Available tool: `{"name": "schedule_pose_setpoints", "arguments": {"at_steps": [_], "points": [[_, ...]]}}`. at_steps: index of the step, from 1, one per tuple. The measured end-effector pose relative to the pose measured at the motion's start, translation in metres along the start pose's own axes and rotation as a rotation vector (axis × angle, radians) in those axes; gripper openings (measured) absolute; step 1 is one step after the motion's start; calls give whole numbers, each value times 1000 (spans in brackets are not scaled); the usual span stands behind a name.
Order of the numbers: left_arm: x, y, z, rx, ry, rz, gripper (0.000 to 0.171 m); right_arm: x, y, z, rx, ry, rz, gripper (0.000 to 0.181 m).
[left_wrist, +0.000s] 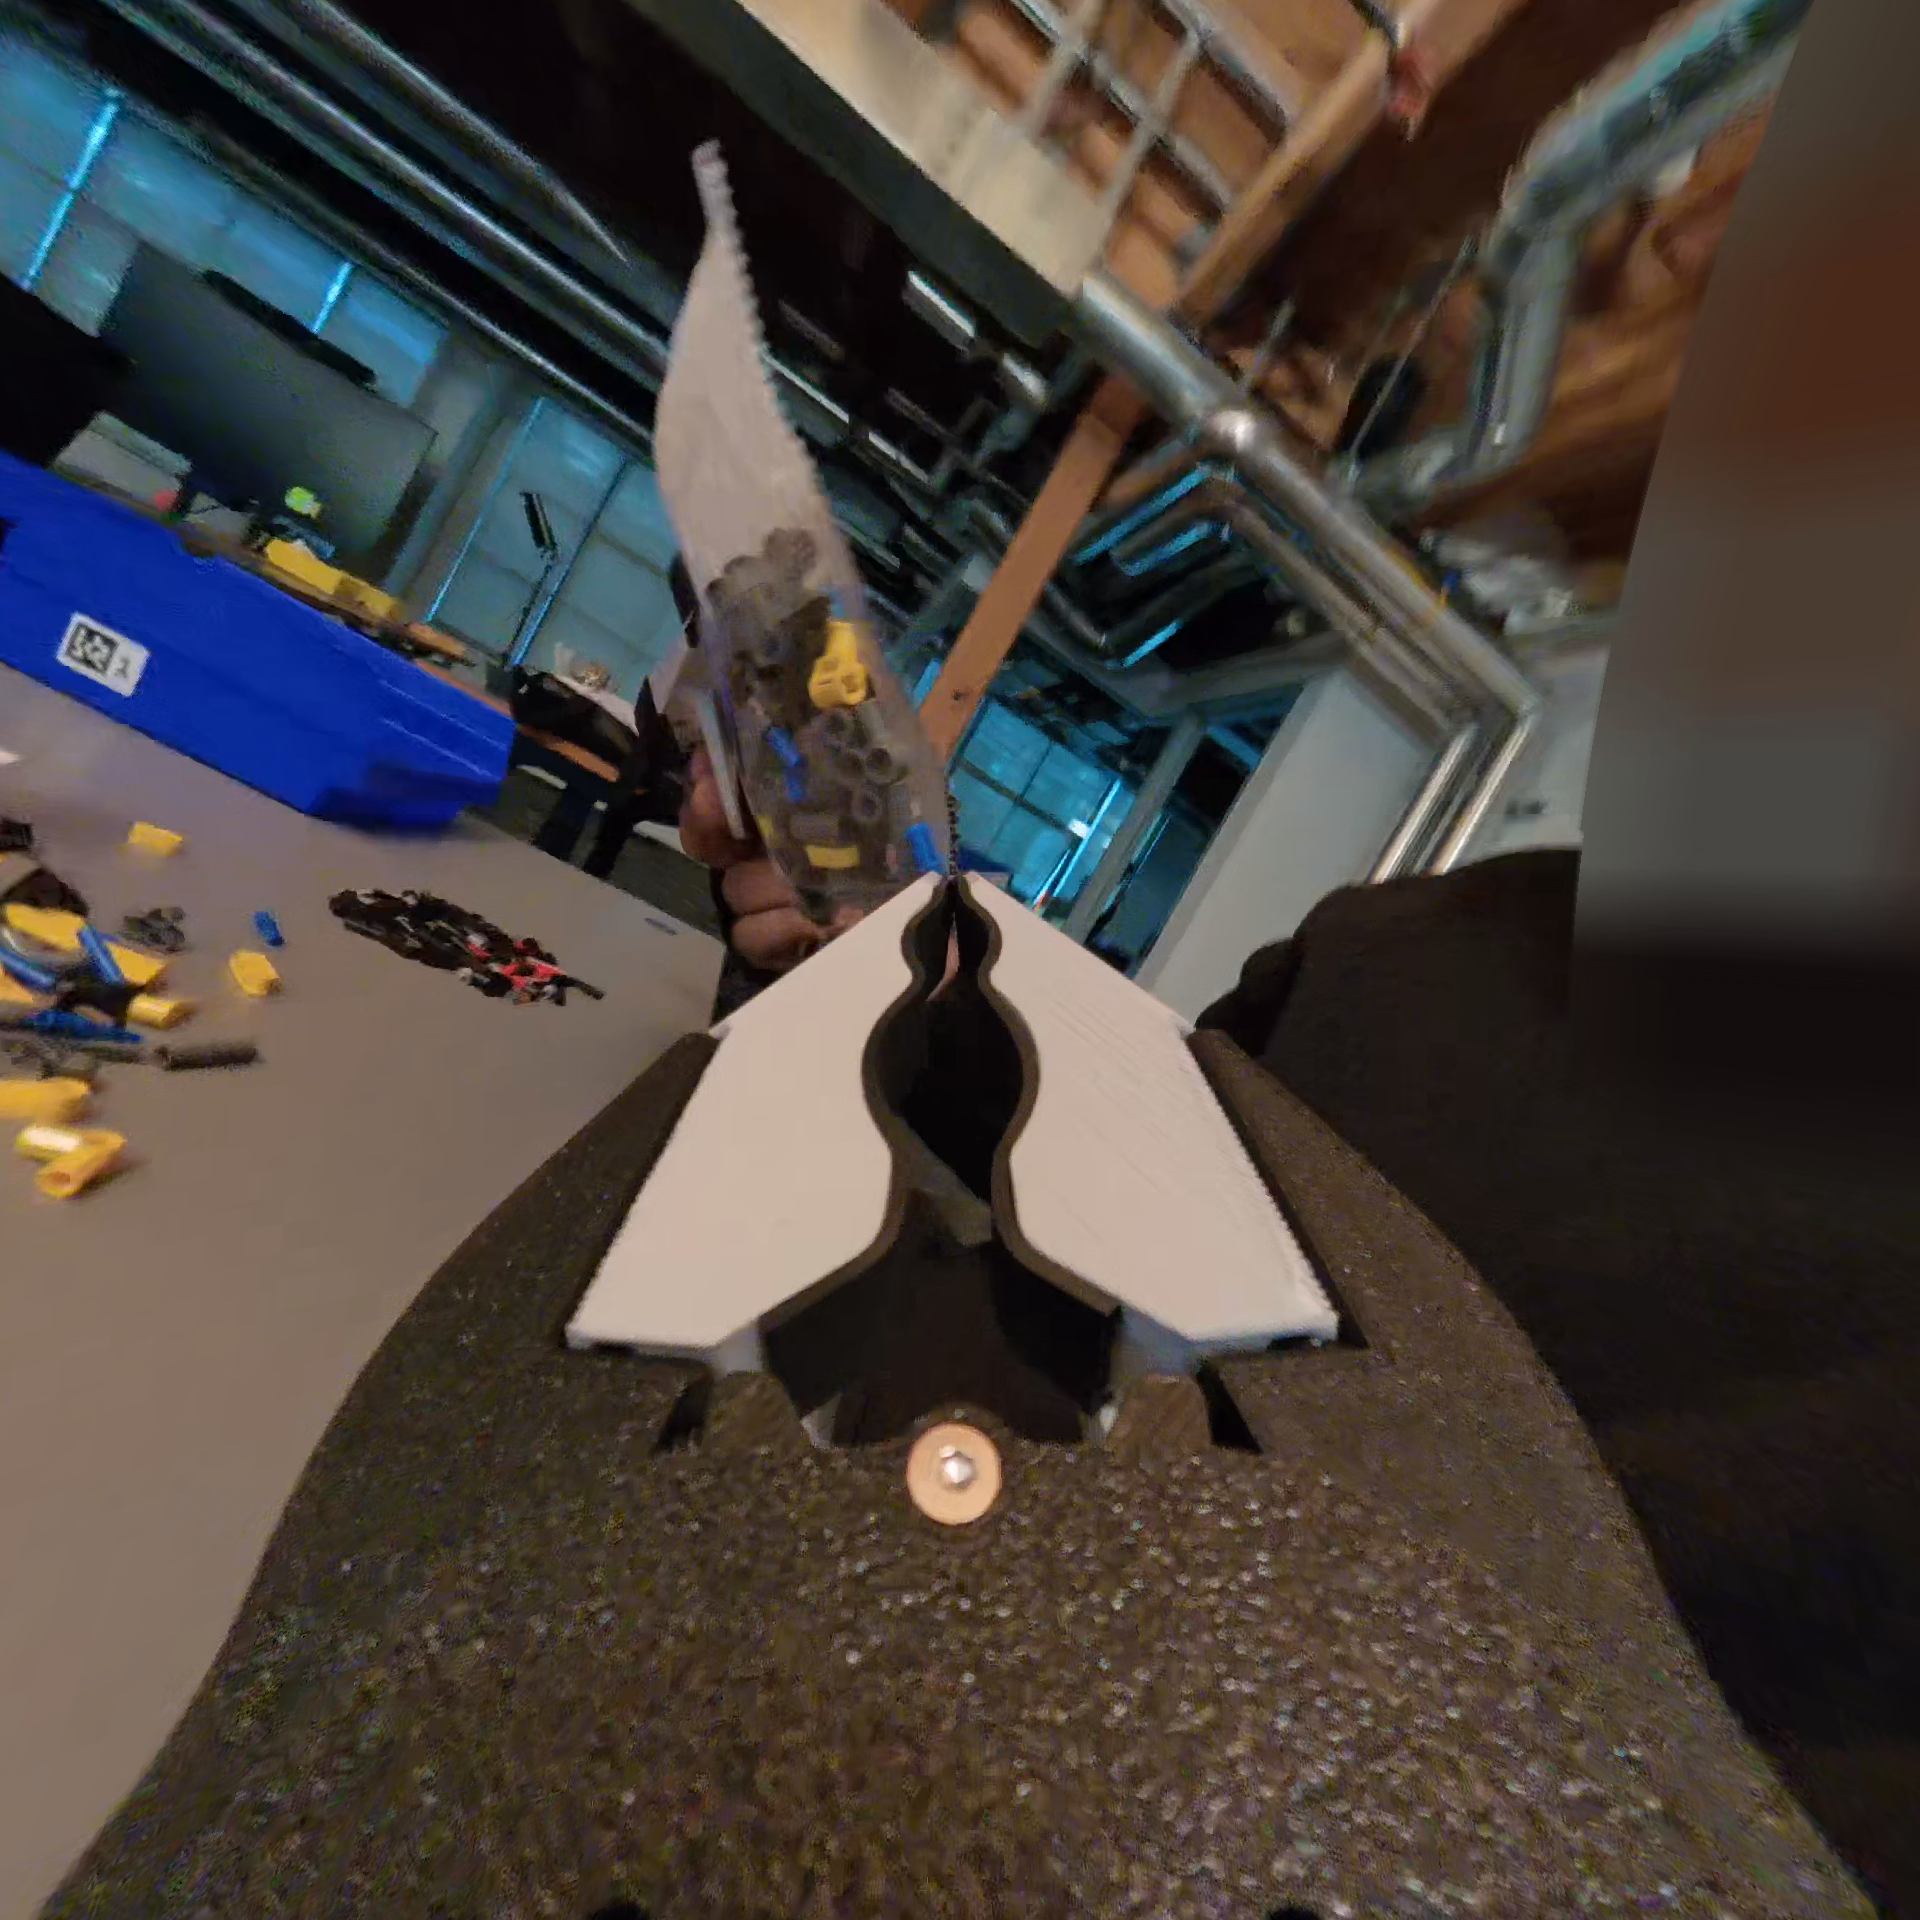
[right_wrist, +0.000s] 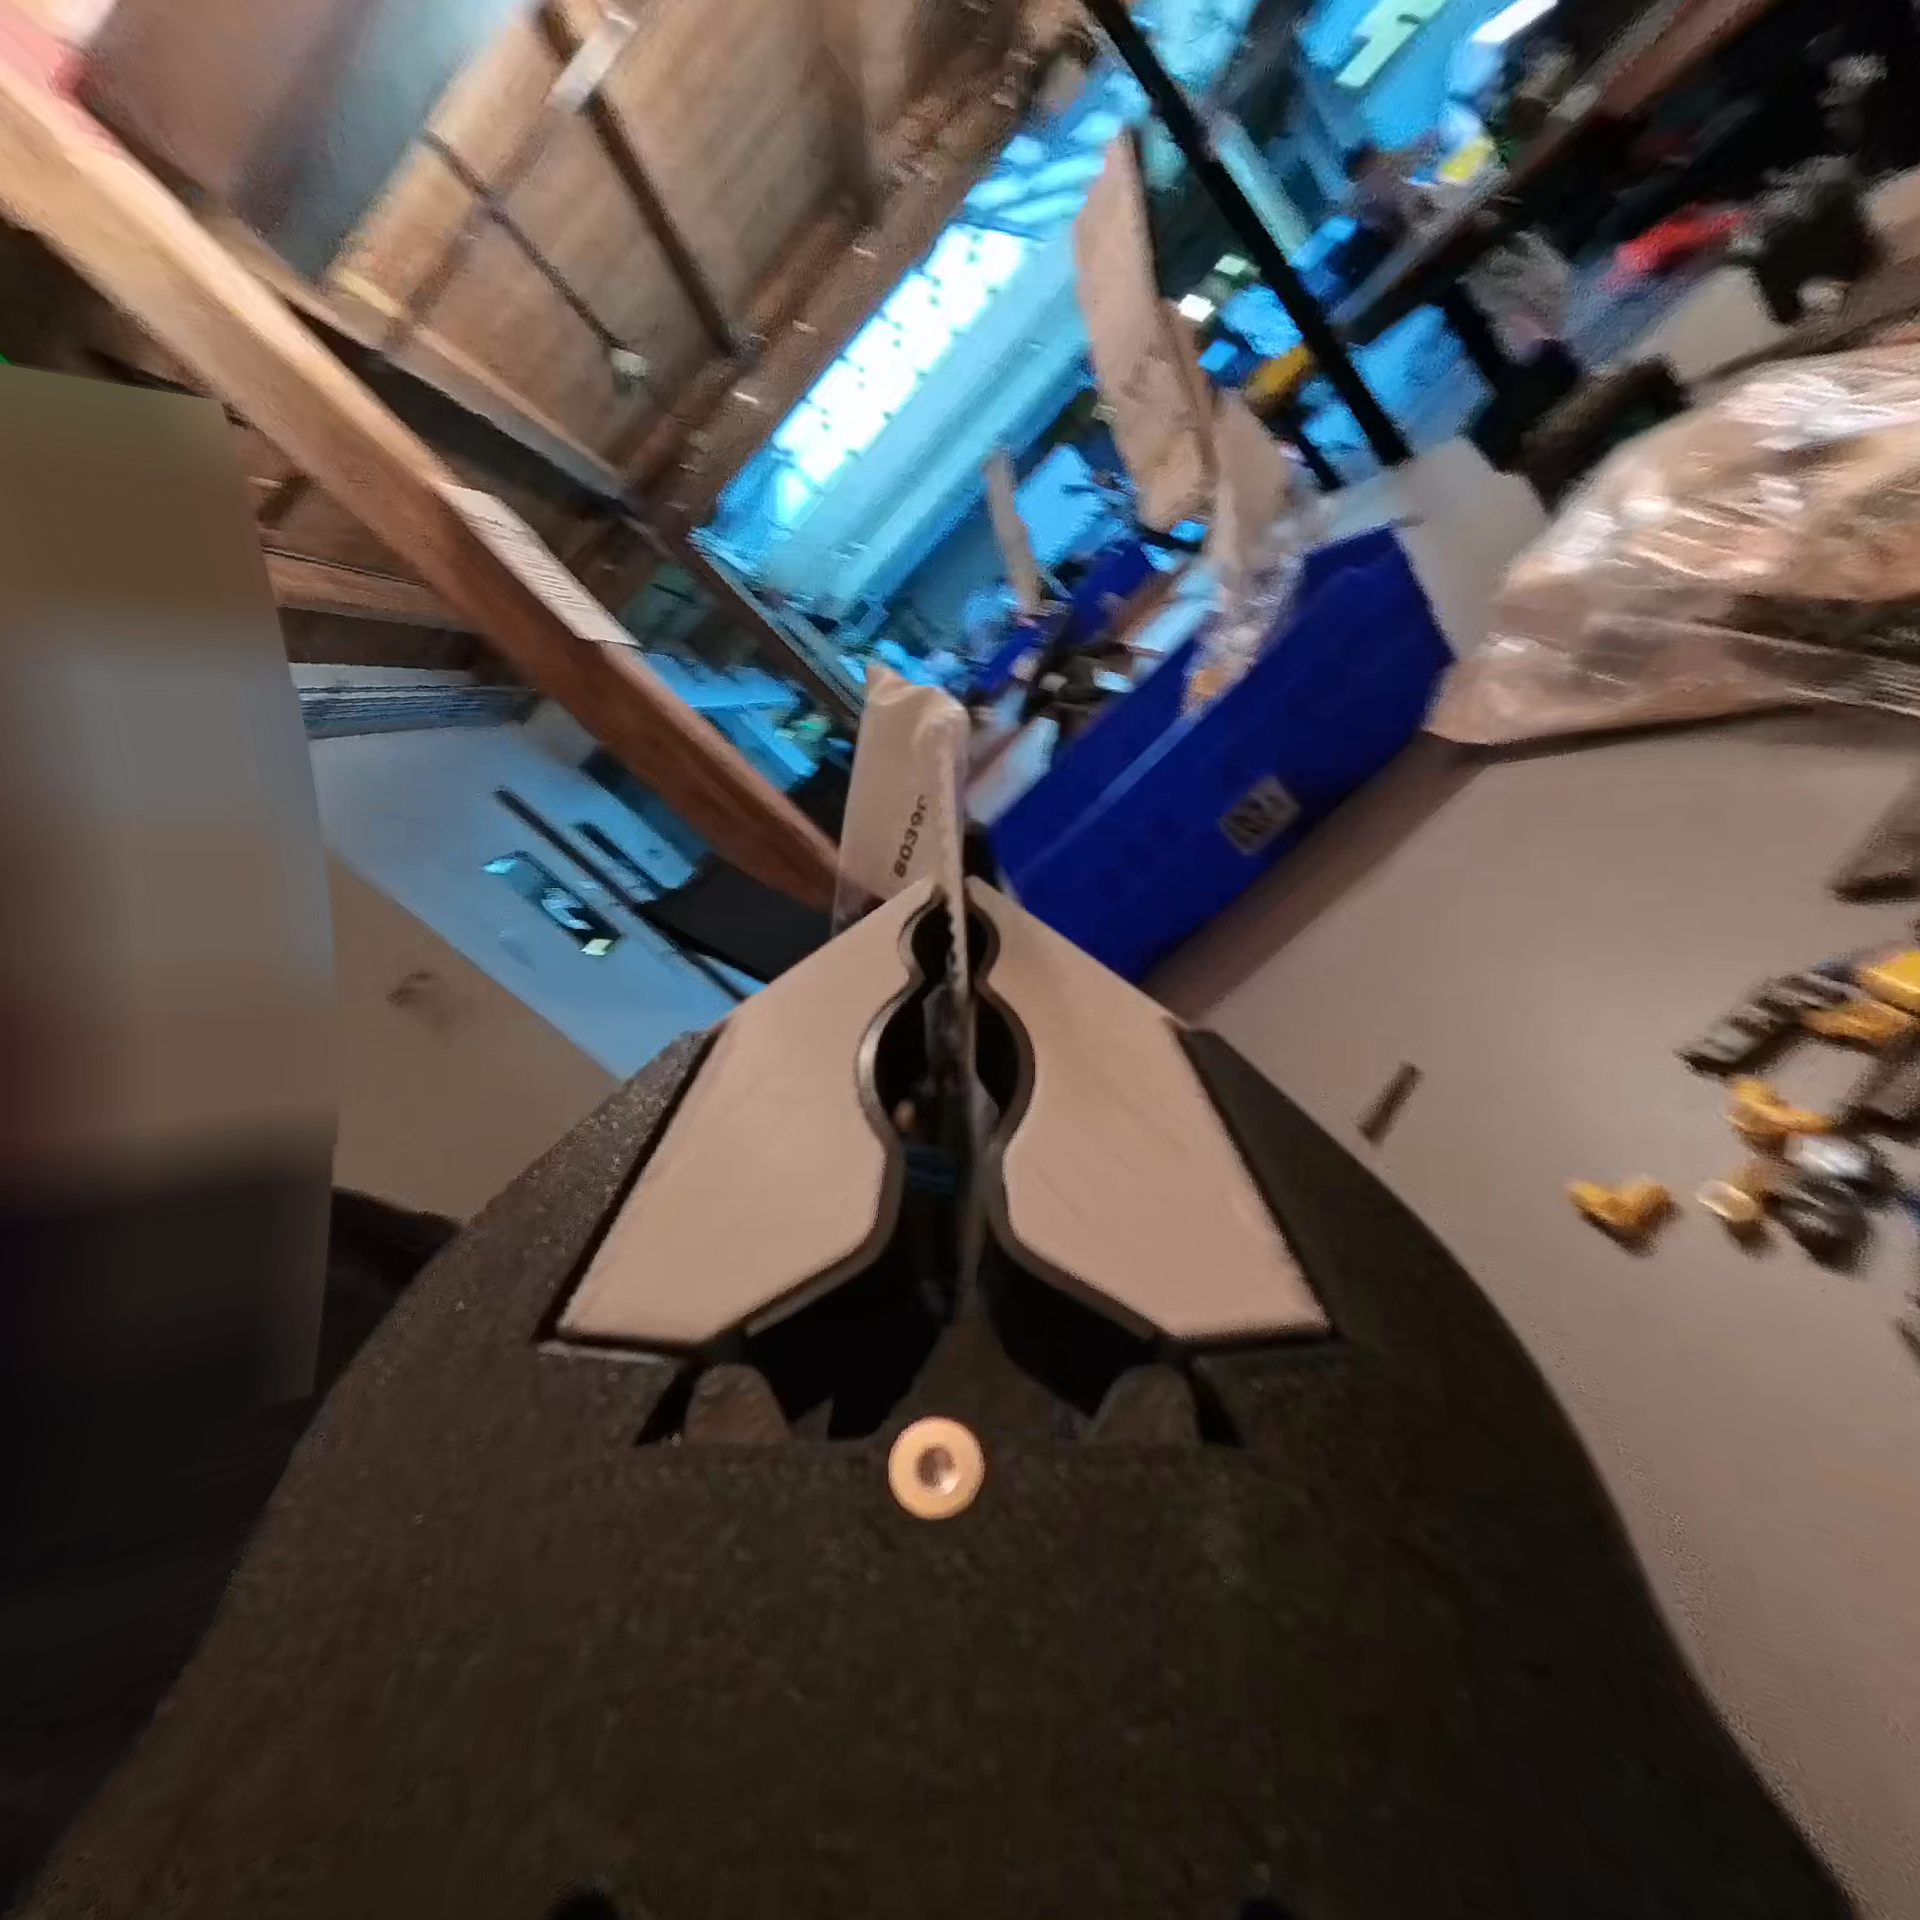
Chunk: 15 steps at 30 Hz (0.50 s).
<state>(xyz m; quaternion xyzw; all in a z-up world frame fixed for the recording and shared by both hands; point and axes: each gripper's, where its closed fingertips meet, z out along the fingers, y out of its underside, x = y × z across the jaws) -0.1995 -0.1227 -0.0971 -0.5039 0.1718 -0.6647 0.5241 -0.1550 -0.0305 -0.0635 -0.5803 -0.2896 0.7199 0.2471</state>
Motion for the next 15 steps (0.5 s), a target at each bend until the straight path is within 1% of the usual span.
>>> {"name": "schedule_pose_setpoints", "arguments": {"at_steps": [1, 2, 3, 4, 5, 6, 7, 9, 11, 13, 15], "points": [[-3, 3, 2, -37, -39, 33, 0, -12, -4, -1, 21, -77, 2, 0], [-17, 6, 0, -69, -128, 40, 0, -16, -5, -3, 13, -97, 10, 0], [-31, 8, -6, -80, -201, 28, 0, -9, -3, -3, -18, -37, -12, 0], [-33, 8, -10, -65, -203, 9, 0, -3, 1, -3, -50, 20, -58, 0], [-31, 5, -12, -42, -186, -3, 0, -8, 3, -3, -63, 8, -77, 0], [-28, 1, -11, -25, -172, 3, 0, -15, 2, -2, -58, -28, -61, 0], [-24, -2, -9, -22, -164, 15, 0, -17, -1, -3, -45, -34, -50, 0], [-24, -1, -6, -42, -187, 33, 0, -10, -3, -5, -34, 12, -68, 0], [-26, 2, -7, -40, -181, 20, 0, -7, -2, -5, -37, 16, -58, 0], [-19, -2, -6, -3, -115, -10, 0, -2, -2, -4, -20, 31, -39, 0], [-9, -4, -2, 9, -62, -8, 0, -1, -4, -3, 5, 23, -19, 0]]}}
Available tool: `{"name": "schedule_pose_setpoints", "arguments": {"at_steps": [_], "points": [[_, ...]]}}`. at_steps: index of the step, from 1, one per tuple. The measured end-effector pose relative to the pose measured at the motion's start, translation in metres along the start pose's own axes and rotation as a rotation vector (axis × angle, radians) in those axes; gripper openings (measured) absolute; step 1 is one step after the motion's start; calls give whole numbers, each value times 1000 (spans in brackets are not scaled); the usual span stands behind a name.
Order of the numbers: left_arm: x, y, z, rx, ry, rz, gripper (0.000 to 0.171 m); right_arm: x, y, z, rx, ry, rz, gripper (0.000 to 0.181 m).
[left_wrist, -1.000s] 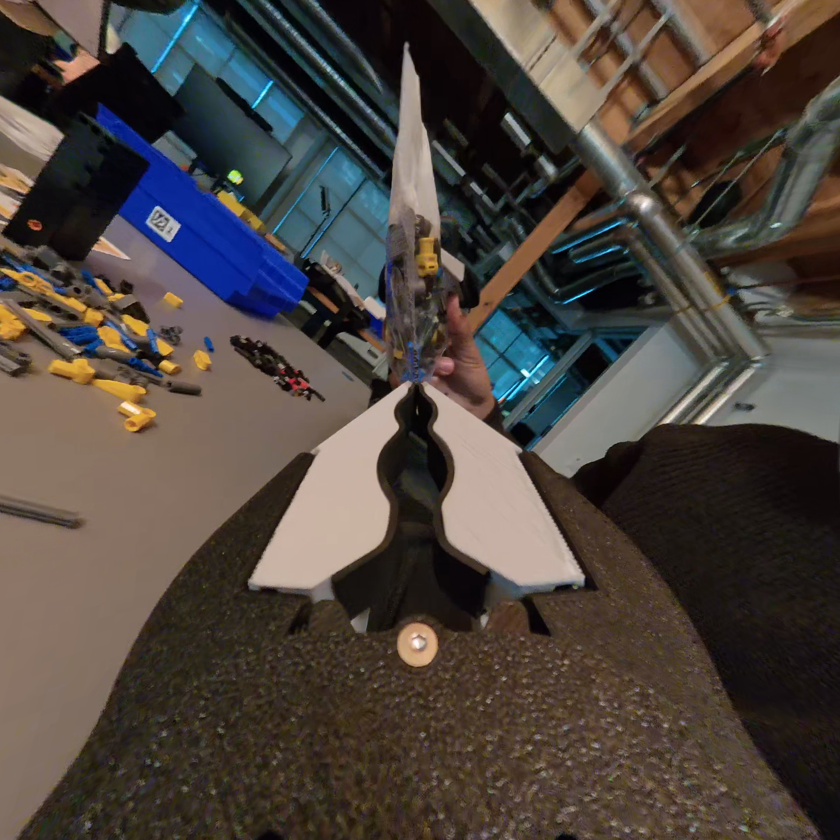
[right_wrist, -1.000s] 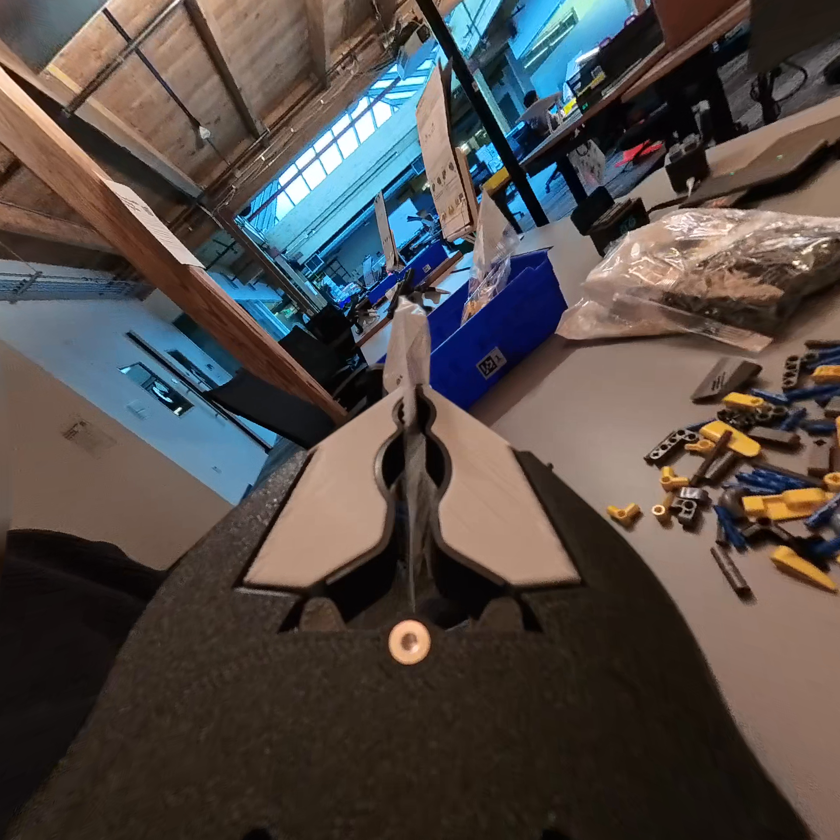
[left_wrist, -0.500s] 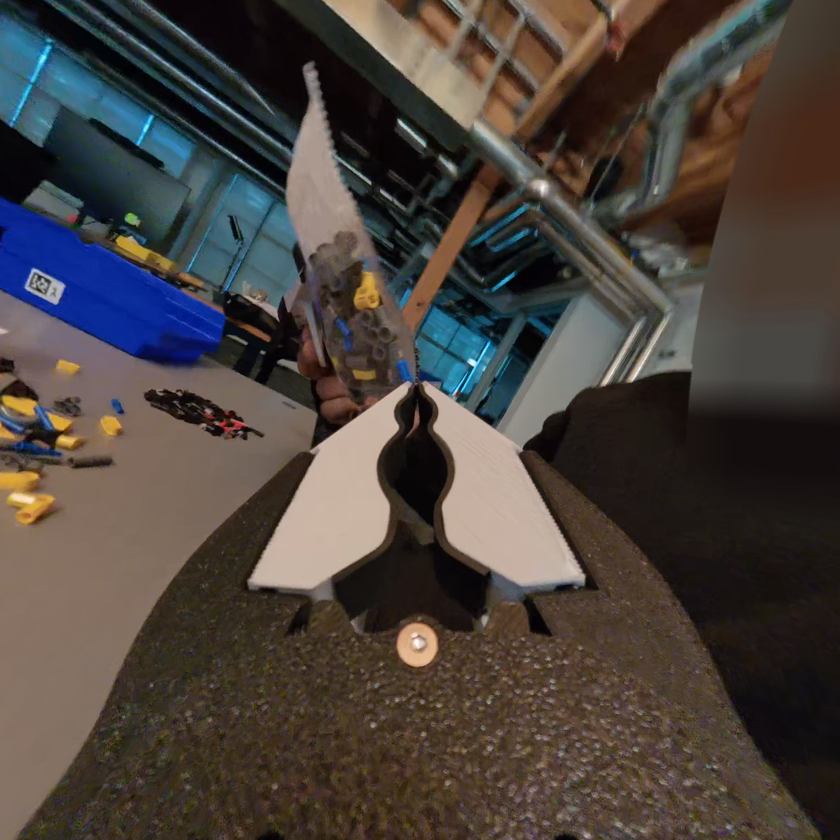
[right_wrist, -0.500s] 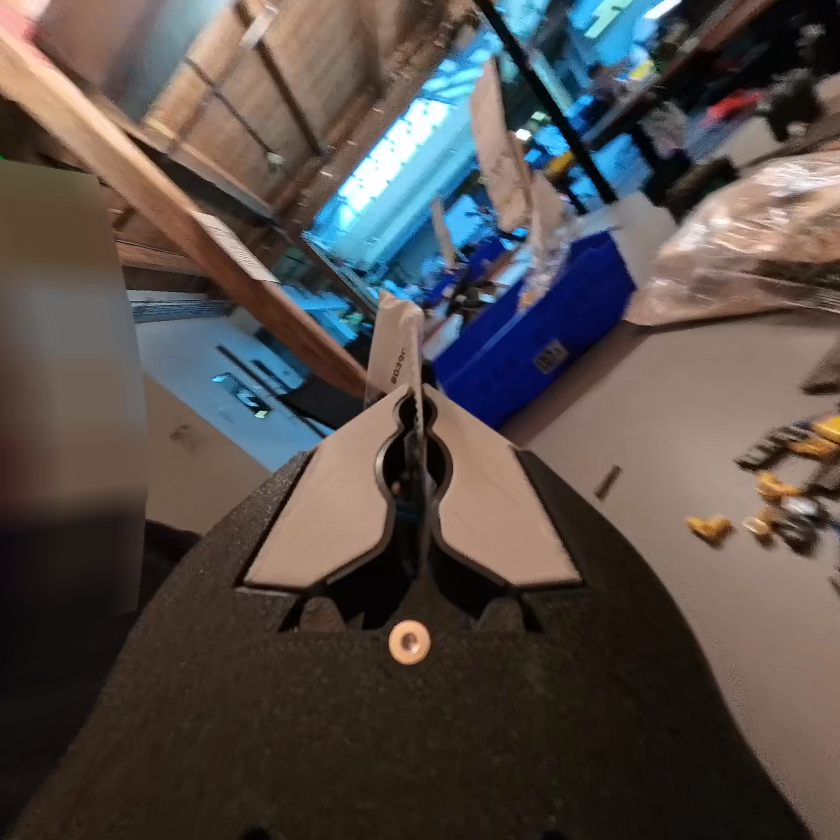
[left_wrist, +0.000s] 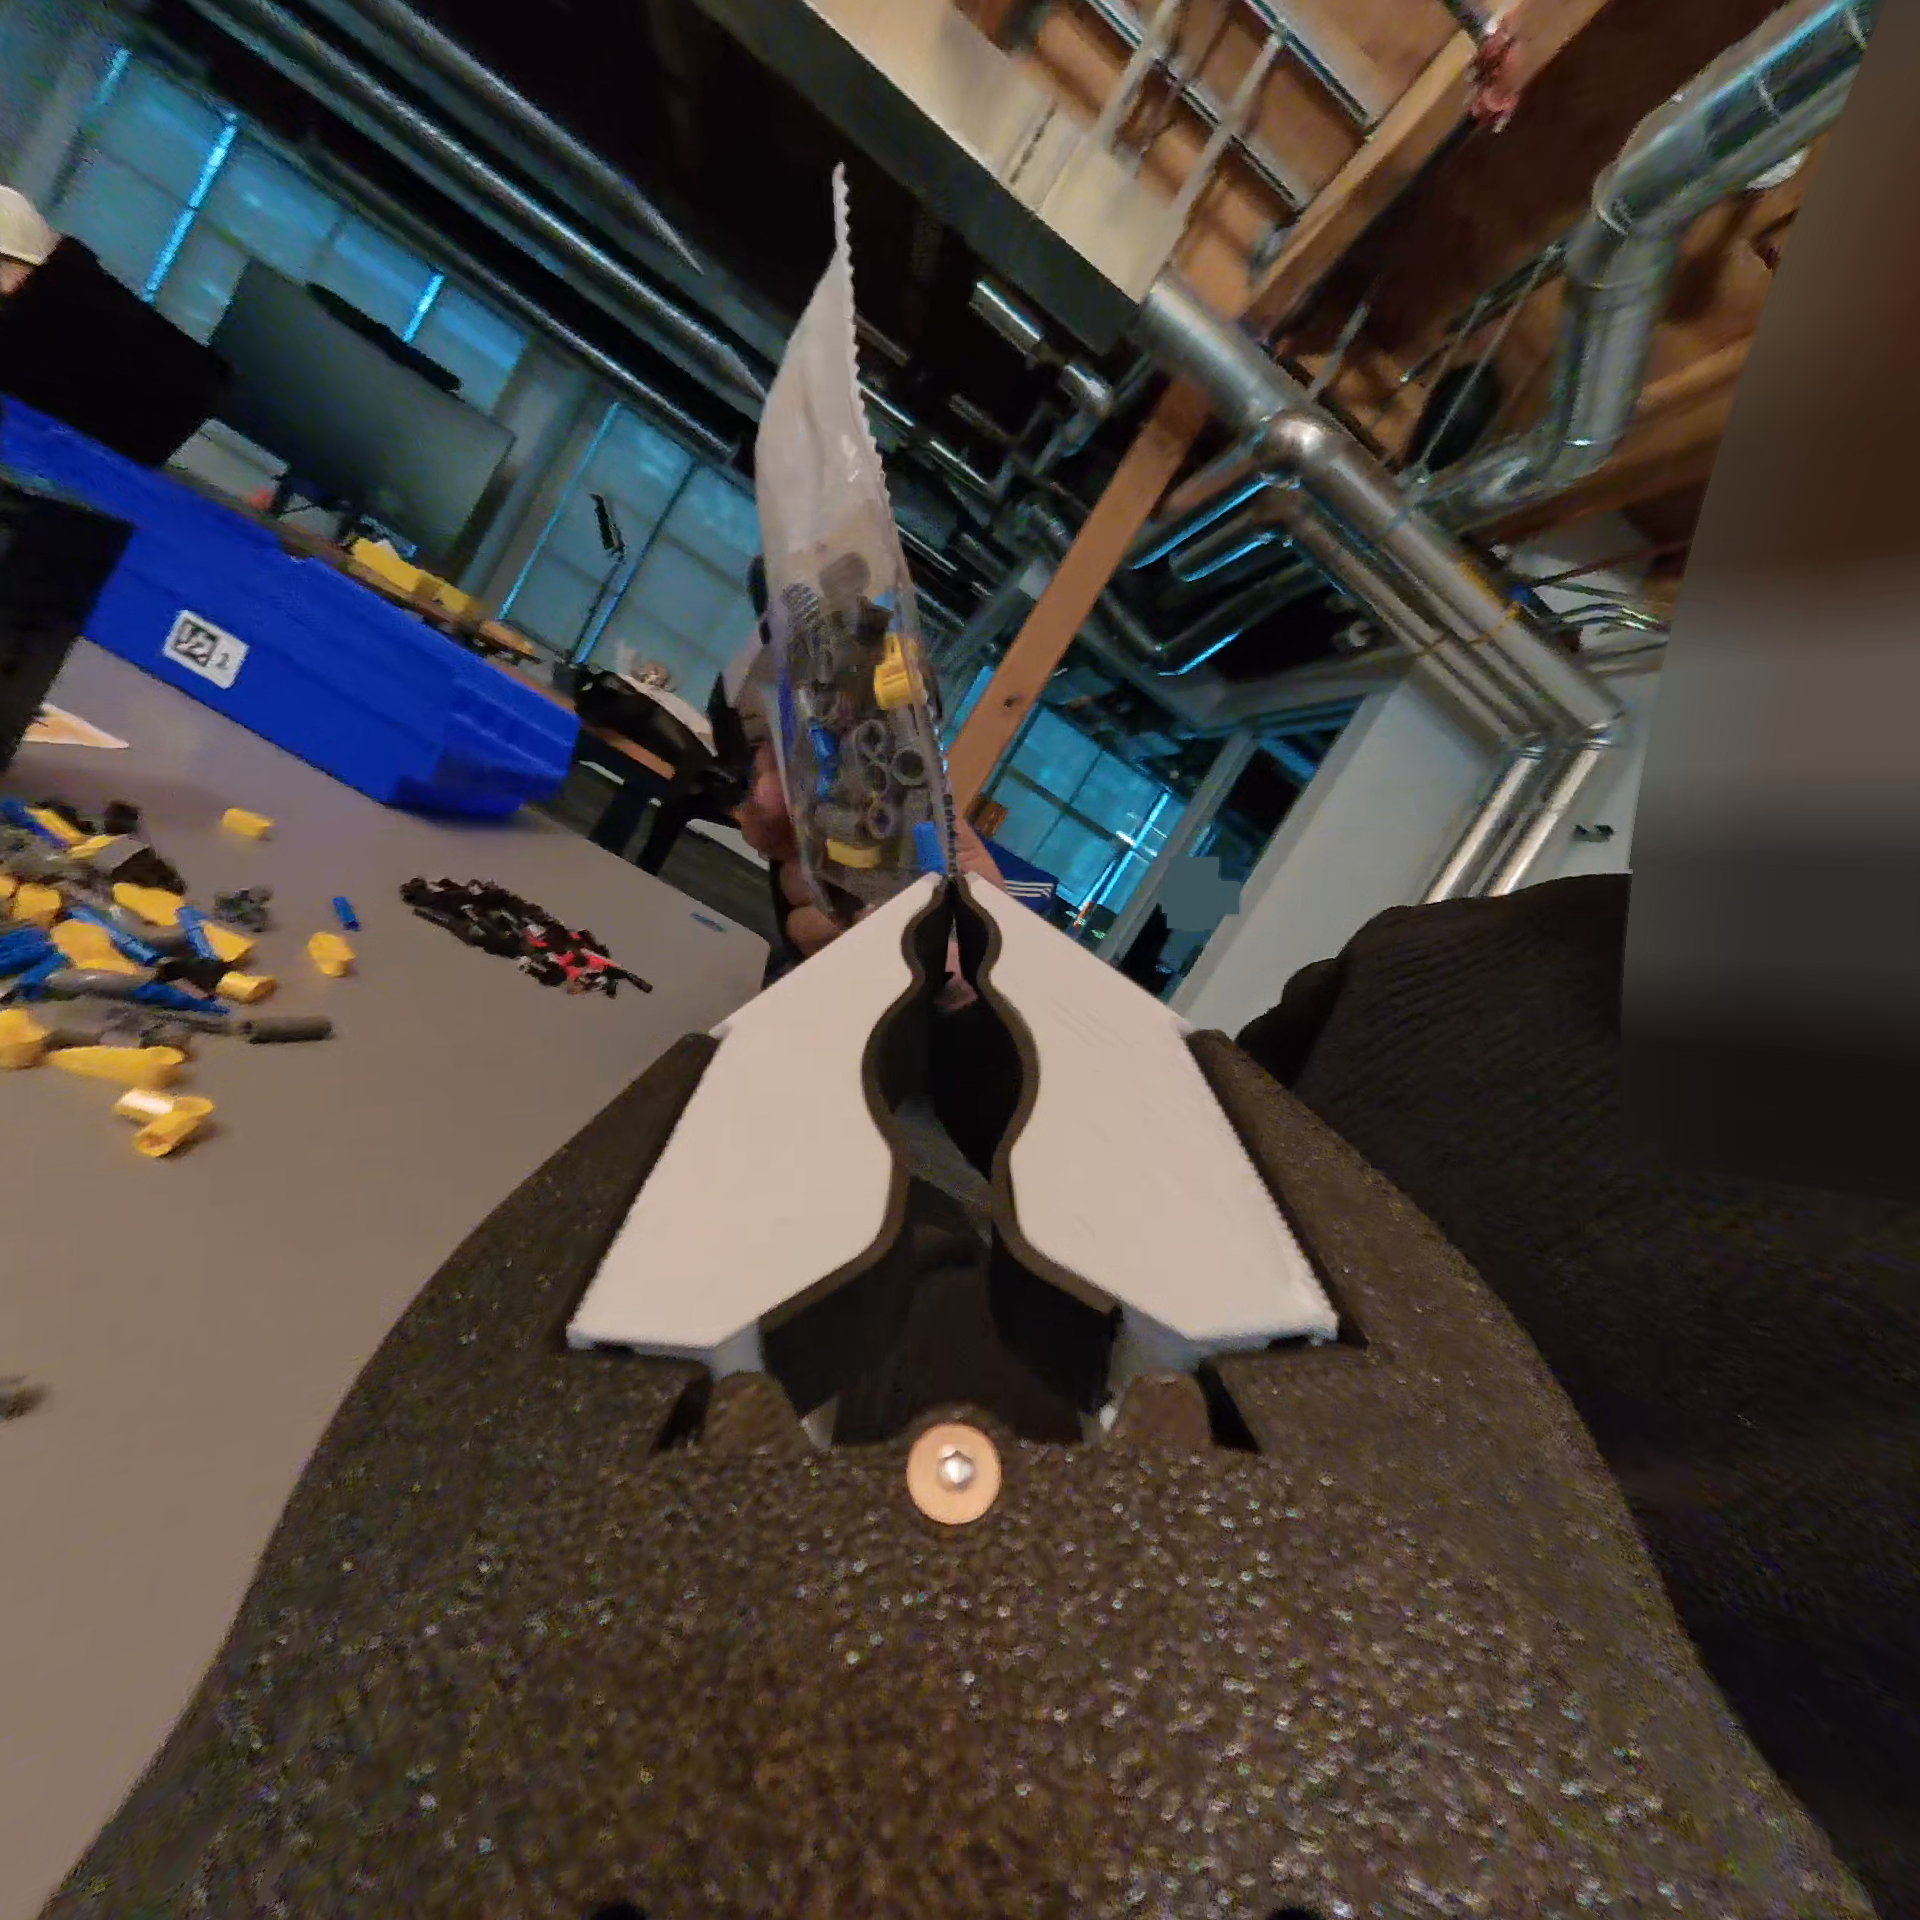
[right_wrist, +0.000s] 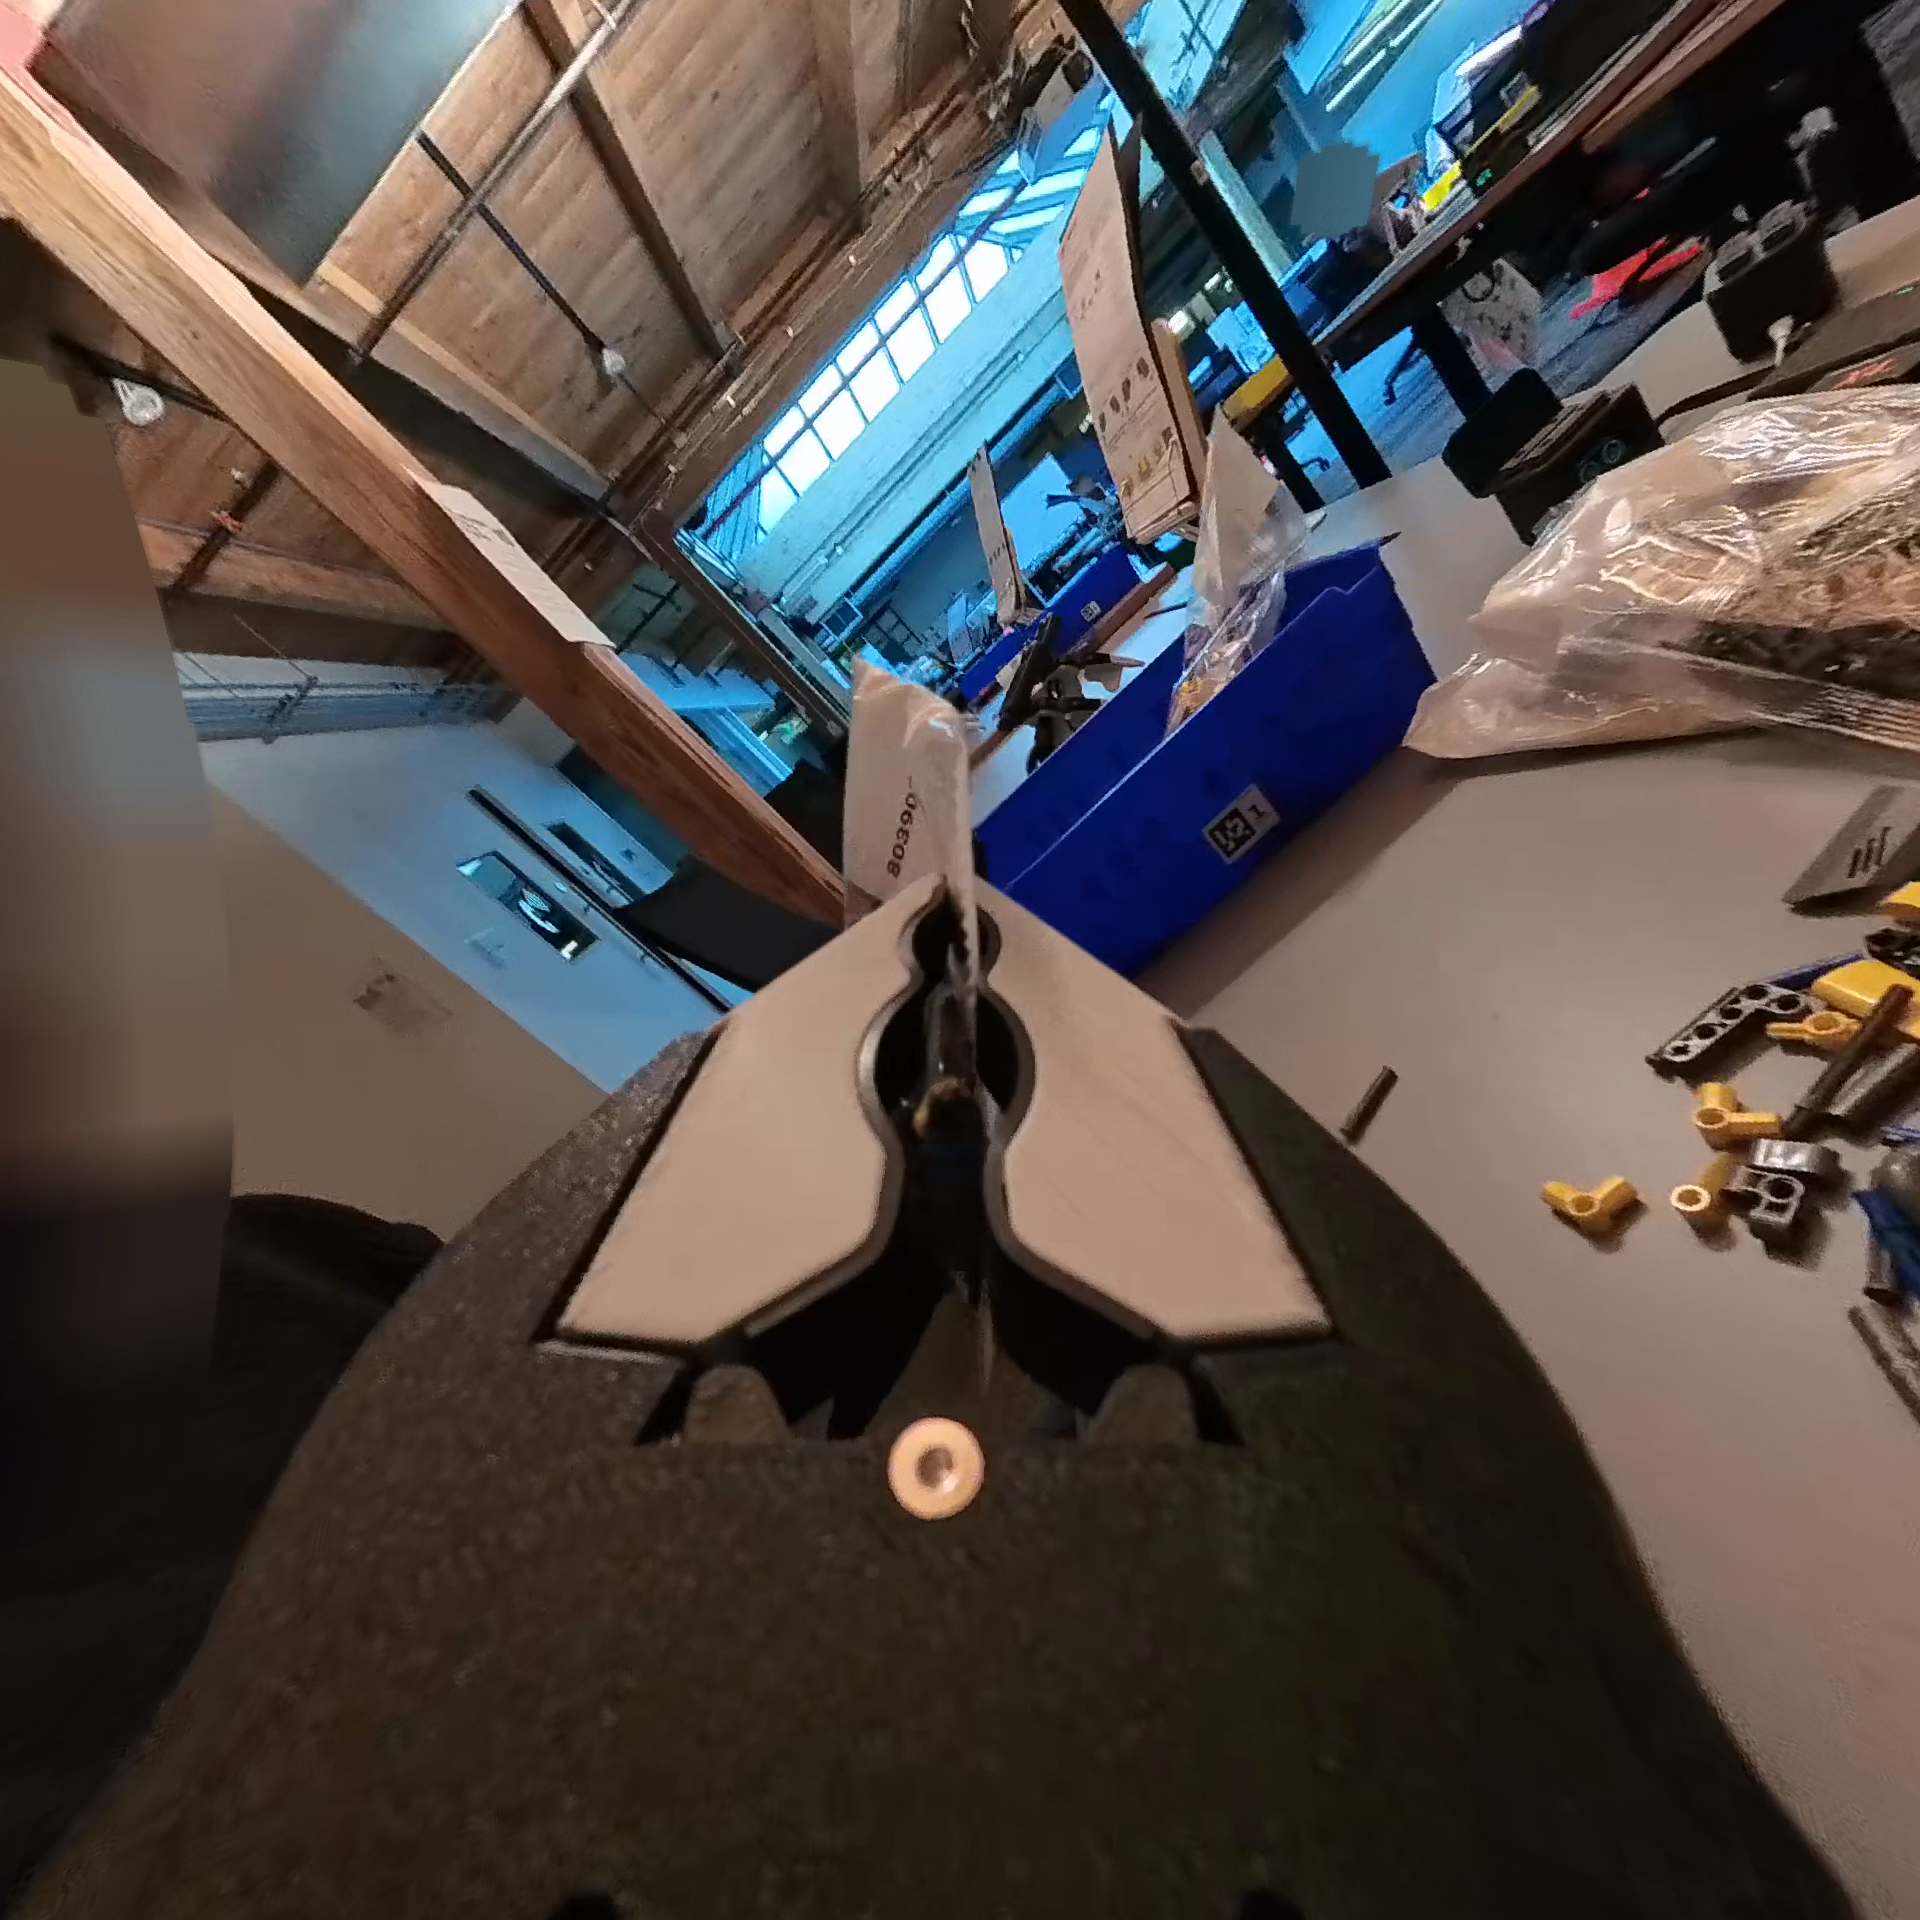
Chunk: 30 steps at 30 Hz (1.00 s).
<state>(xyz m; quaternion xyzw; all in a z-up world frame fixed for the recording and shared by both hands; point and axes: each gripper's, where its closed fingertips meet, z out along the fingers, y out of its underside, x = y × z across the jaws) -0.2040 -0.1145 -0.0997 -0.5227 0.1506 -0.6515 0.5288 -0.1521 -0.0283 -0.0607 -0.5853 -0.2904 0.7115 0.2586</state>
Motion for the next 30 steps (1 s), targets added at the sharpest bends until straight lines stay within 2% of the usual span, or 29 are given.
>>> {"name": "schedule_pose_setpoints", "arguments": {"at_steps": [9, 16, 30], "points": [[23, -8, 4, 23, 95, -15, 0, -3, -4, 1, 41, -68, 76, 1], [12, -9, -2, 40, 57, -32, 0, -17, -9, 0, 59, -137, 72, 1], [-18, -10, -14, 86, -61, -76, 0, -49, -1, 11, -40, -43, -205, 0]]}}
